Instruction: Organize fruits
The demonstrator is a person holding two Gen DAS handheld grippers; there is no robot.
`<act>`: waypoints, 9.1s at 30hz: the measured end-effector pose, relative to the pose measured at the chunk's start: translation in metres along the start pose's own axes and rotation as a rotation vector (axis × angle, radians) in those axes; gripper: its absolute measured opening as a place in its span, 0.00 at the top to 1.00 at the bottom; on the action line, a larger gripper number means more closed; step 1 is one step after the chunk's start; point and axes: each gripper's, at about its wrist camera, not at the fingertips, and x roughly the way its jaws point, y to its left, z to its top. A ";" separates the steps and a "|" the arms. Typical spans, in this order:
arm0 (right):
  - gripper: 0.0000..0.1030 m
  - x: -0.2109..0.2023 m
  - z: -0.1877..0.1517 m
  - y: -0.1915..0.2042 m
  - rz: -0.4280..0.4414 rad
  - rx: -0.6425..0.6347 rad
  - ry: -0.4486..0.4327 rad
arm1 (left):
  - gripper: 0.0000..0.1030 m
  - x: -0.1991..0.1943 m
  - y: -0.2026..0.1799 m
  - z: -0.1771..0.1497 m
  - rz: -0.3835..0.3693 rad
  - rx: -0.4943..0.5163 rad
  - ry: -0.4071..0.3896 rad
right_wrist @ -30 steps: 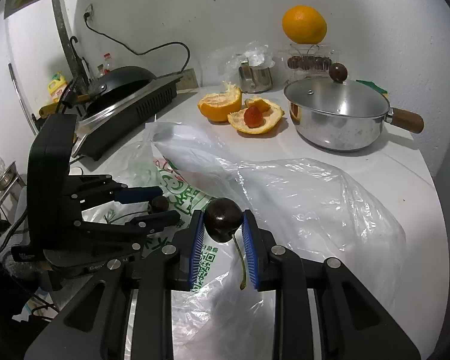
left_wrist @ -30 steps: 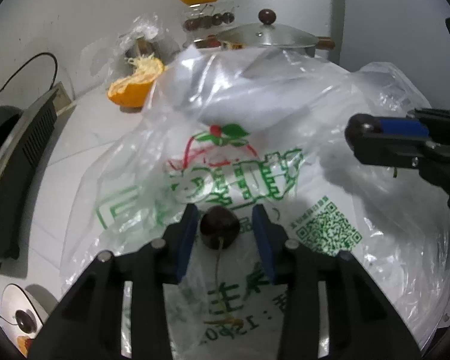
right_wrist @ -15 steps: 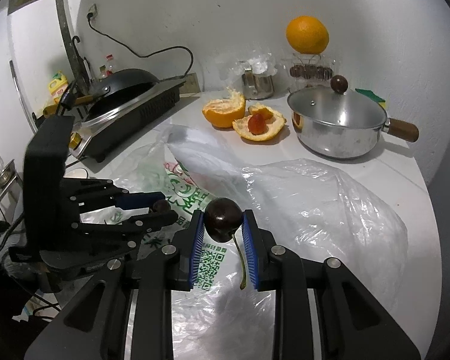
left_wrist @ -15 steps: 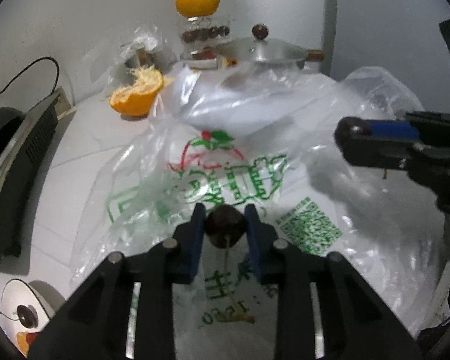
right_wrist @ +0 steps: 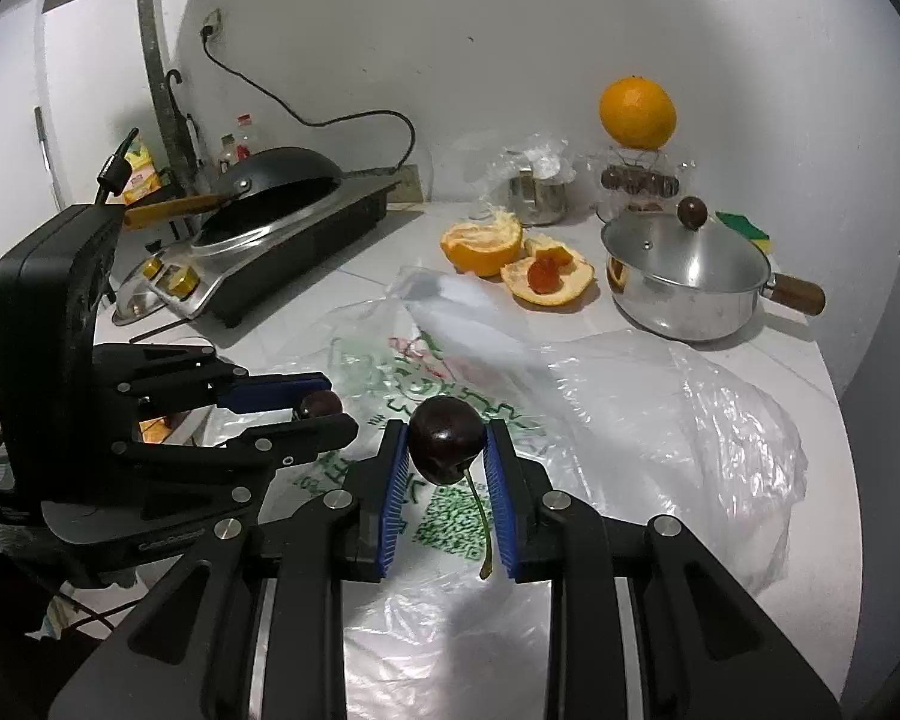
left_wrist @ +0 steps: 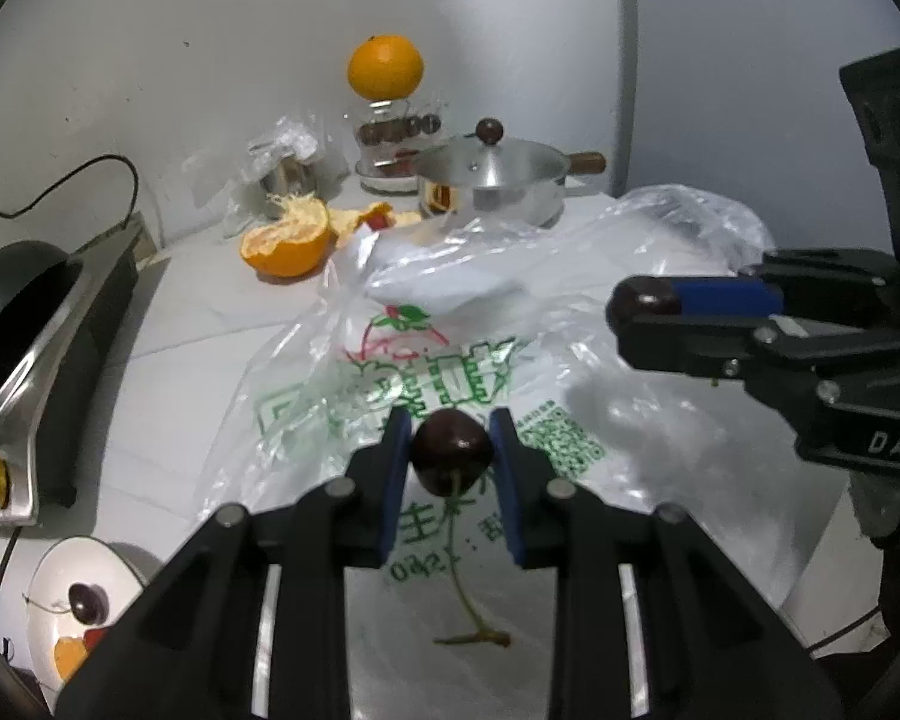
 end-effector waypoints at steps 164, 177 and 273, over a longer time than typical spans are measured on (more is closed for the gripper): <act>0.72 0.113 0.041 0.230 0.115 -0.242 0.131 | 0.38 -0.138 0.206 -0.135 0.184 -0.339 -0.142; 0.72 0.057 0.031 0.222 0.092 -0.225 0.063 | 0.26 -0.178 0.164 -0.131 0.191 -0.307 -0.198; 0.20 -0.183 0.052 0.161 -0.219 -0.090 -0.415 | 0.01 -0.338 0.036 -0.035 0.420 -0.265 -0.555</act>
